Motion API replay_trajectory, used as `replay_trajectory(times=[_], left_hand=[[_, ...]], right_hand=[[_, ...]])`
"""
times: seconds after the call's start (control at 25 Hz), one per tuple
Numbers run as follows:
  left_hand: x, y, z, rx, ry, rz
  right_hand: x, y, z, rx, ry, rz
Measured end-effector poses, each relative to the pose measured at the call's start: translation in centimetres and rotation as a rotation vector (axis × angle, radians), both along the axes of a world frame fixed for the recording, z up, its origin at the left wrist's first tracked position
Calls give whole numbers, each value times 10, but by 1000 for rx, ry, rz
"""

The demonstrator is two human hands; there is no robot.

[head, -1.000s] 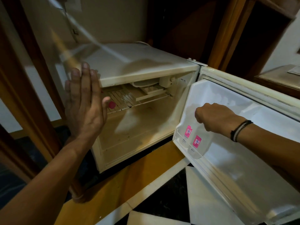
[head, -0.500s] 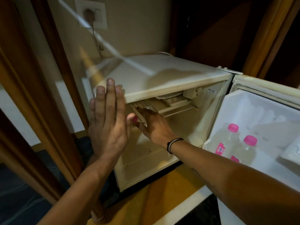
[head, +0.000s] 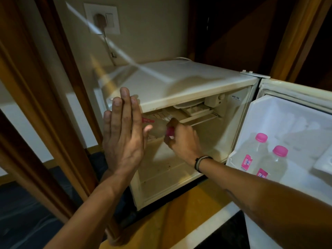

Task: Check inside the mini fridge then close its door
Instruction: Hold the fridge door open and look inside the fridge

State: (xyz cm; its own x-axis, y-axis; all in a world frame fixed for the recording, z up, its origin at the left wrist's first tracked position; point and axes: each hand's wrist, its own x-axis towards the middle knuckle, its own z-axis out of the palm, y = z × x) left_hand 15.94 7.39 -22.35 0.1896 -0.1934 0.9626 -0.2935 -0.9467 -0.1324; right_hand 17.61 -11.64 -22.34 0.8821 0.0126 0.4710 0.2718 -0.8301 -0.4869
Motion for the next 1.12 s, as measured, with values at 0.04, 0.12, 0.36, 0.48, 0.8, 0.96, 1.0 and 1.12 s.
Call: replay_trajectory(times=[0.04,0.12,0.36,0.48,0.8,0.96,1.0,1.12], left_hand=[[1,0,0,7,-5,1],[1,0,1,17,3,-7],[-1,2,0,2,23,-3],[3,3,-5,-25,37,-12],[34,10,-27,-115,65,-18],[52,17,-38,-147,107,-56],[54,18,-42,-155,135,-73],[56,18,-43,-173,162,-91]], right_hand=[[-11,-15,4,60,19,1],[-35,-48,15,122,28,29],[-109,-124,98,-88,42,137],[-145,-145,107,-316,139,33],[-192,-177,132,-672,315,-186],[-197,-173,133,-812,351,-256],[-197,-169,133,-845,356,-259],[-194,-159,133,-933,380,-288]])
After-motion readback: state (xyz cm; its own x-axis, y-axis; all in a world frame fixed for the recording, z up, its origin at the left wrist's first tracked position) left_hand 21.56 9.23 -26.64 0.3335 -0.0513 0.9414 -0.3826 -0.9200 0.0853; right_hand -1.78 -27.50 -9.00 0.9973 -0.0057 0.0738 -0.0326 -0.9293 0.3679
